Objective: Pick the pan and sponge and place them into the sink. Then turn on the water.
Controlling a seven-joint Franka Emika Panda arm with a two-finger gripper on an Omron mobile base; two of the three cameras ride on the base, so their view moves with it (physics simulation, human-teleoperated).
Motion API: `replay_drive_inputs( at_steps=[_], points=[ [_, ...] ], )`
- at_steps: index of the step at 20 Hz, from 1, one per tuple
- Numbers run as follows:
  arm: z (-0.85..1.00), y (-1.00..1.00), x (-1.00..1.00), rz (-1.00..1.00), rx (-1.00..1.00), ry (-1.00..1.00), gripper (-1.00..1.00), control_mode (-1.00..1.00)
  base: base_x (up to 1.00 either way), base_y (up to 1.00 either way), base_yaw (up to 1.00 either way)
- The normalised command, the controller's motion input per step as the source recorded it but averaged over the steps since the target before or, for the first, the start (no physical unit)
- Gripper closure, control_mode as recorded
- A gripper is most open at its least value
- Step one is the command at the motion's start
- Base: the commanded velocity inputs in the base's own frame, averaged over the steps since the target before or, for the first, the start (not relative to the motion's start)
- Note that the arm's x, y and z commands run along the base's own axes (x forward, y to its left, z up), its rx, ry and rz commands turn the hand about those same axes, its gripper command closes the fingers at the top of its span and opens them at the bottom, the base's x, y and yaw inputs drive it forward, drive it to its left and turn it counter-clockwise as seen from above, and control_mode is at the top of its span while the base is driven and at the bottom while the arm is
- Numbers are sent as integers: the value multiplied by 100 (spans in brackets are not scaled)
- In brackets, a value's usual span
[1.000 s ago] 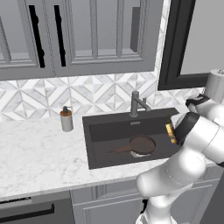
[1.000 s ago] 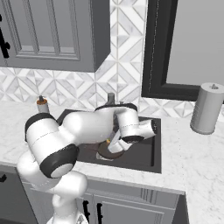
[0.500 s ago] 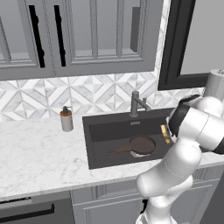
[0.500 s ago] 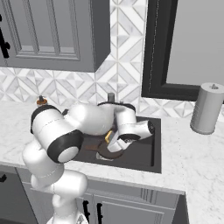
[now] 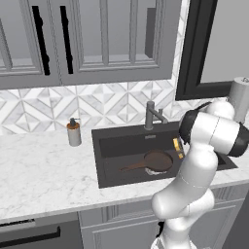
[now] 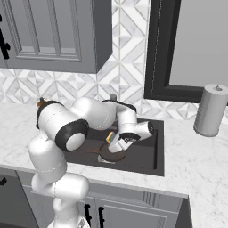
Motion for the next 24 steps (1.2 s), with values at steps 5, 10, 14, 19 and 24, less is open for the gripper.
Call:
replay_drive_inputs(
  at_steps=[5,10,14,19,24],
  points=[
    [-27,18,1,0,0,0,100,-100,0,0,0],
    [-23,19,13,0,0,0,100,-100,0,0,0],
    [-26,8,23,0,0,0,100,-100,0,0,0],
    [-23,0,26,1,0,0,100,-100,0,0,0],
    [-33,0,23,2,0,0,100,-100,0,0,0]
  ],
)
